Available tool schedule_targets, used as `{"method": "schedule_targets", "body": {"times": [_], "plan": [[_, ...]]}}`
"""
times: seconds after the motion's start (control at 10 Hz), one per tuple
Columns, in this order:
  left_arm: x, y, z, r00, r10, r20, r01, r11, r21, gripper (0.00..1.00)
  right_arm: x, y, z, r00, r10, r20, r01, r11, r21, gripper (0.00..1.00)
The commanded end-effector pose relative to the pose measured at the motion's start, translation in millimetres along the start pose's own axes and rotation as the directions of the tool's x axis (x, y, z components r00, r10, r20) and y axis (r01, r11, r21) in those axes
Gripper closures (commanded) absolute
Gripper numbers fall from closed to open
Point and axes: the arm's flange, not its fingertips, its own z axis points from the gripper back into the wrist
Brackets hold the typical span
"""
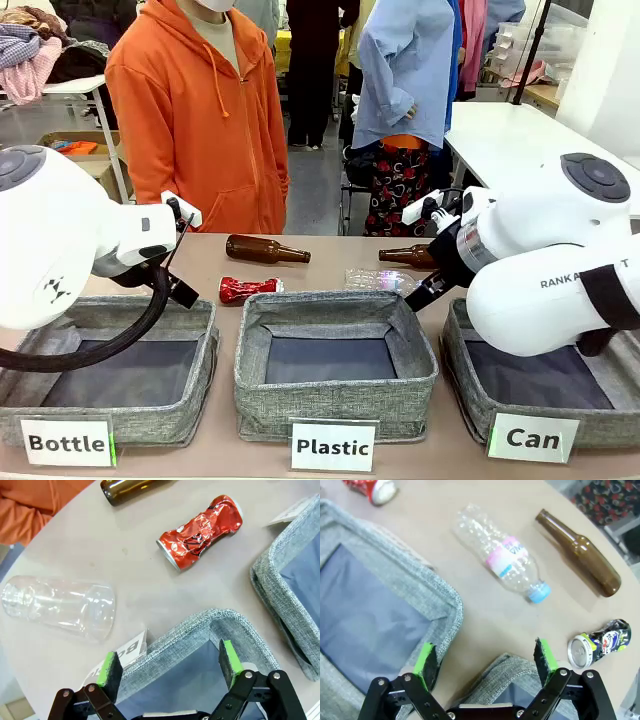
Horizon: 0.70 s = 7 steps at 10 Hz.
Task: Sort the can waste into the basket.
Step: Pick up the can waste from the table and place it in the right Fabric basket.
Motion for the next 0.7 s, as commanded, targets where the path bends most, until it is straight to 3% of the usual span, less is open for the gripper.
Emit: {"method": "schedule_targets", "body": {"times": [0.0, 0.6], "plan": [[0.0, 0.0, 0.0, 1.0, 0.0, 0.0, 0.0, 1.0, 0.0, 0.0, 0.0, 0.0, 0.0, 1.0, 0.0, 0.0, 0.0, 1.0, 0.0, 0.0], [0.0, 0.0, 0.0, 1.0, 0.0, 0.0, 0.0, 1.0, 0.0, 0.0, 0.0, 0.0, 0.0, 1.0, 0.0, 0.0, 0.0, 1.0, 0.0, 0.0]]}}
